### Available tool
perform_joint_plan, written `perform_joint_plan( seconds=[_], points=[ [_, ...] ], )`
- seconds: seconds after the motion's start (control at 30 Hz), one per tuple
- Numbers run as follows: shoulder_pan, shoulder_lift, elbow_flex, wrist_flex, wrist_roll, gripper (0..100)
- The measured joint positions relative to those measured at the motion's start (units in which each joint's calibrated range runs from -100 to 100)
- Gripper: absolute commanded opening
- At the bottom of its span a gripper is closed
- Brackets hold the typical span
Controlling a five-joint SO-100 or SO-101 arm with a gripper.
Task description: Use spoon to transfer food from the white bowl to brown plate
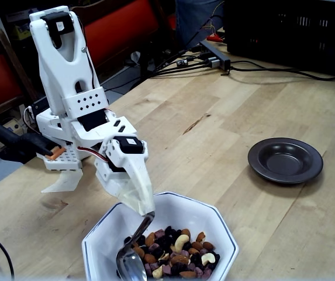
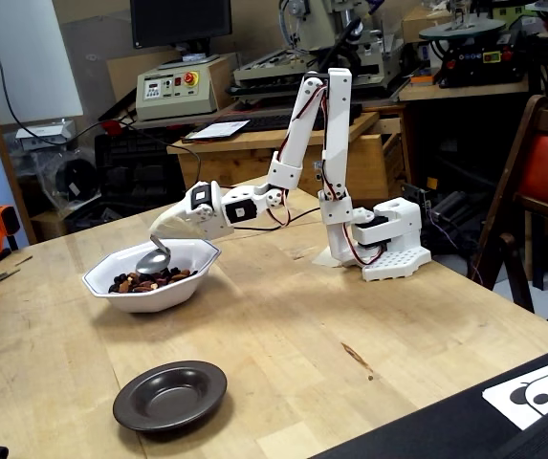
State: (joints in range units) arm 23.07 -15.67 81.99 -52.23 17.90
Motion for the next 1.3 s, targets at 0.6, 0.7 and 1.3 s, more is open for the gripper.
perform_joint_plan(
  seconds=[0.6, 0.7, 1.3],
  points=[
    [0.0, 0.6, 0.0, 0.0, 7.3, 3],
    [0.0, 0.6, 0.0, 0.0, 8.4, 3],
    [-7.4, 0.7, 0.0, 0.0, 8.9, 3]
  ],
)
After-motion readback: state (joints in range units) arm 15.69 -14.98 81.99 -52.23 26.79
